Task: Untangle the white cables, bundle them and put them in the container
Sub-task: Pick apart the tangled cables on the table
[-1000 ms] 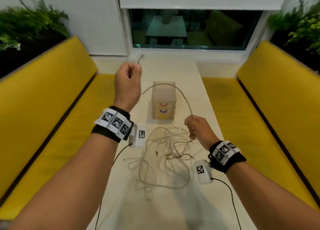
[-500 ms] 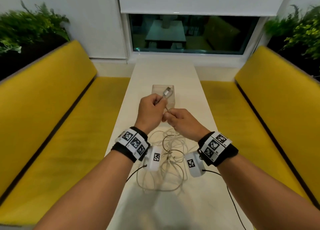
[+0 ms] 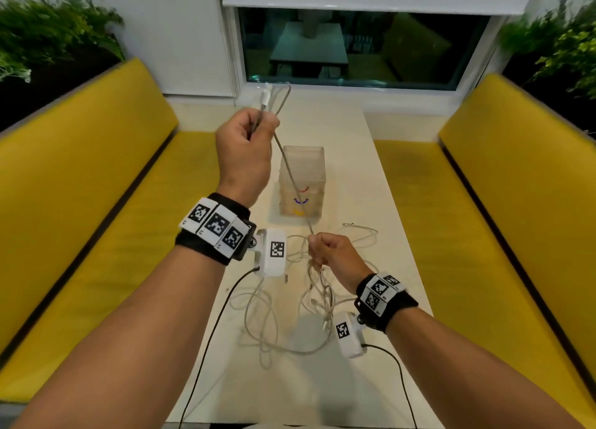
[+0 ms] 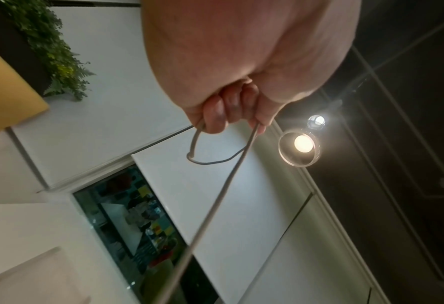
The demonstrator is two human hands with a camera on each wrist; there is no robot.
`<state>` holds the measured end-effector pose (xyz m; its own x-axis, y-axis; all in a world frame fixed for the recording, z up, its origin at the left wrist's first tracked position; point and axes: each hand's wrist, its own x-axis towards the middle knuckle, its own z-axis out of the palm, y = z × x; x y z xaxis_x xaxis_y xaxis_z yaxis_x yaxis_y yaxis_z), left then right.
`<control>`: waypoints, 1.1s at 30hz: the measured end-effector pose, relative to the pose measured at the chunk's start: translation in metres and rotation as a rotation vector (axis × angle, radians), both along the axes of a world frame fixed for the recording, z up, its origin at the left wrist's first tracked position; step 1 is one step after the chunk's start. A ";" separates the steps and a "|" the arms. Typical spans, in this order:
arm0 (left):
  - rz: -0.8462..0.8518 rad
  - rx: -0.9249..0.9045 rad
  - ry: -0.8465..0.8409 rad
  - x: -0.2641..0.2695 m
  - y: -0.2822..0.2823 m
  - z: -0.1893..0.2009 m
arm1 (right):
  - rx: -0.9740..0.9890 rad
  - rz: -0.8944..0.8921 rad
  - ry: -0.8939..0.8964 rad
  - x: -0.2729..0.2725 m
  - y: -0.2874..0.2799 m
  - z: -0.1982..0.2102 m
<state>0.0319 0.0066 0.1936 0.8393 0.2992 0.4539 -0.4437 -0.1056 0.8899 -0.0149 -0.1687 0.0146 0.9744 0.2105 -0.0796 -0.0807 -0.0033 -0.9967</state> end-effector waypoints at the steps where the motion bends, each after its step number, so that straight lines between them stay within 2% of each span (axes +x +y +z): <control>1: 0.002 -0.024 -0.028 -0.002 0.001 0.009 | -0.023 0.006 0.007 -0.001 -0.001 -0.006; 3: 0.003 -0.047 -0.073 -0.001 0.007 0.024 | -0.080 0.023 0.025 -0.005 -0.005 -0.017; 6: -0.017 0.035 -0.043 0.004 0.011 0.025 | -0.158 0.048 0.050 -0.009 -0.010 -0.028; 11: 0.046 0.199 0.236 0.008 0.010 -0.038 | -0.304 0.017 -0.060 -0.003 -0.011 -0.013; 13: 0.067 0.241 0.289 0.000 0.006 -0.065 | -0.415 -0.002 -0.102 0.003 -0.013 -0.002; 16: -0.172 0.263 0.285 -0.023 -0.015 -0.094 | -0.487 0.015 -0.108 0.010 -0.015 0.014; 18: -0.303 0.338 0.346 -0.033 -0.029 -0.108 | -0.544 0.068 -0.132 0.013 -0.015 0.026; 21: -0.271 0.401 0.438 -0.034 -0.038 -0.121 | -0.519 0.159 -0.153 0.014 -0.010 0.038; 27: -0.180 0.339 0.299 -0.024 -0.028 -0.099 | -0.445 0.107 -0.270 0.007 -0.005 0.043; 29: -0.174 0.279 0.233 -0.022 -0.023 -0.085 | -0.404 0.067 -0.254 0.002 -0.008 0.037; 33: -0.165 0.203 0.232 -0.024 -0.019 -0.066 | -0.453 0.071 -0.194 -0.005 -0.013 0.009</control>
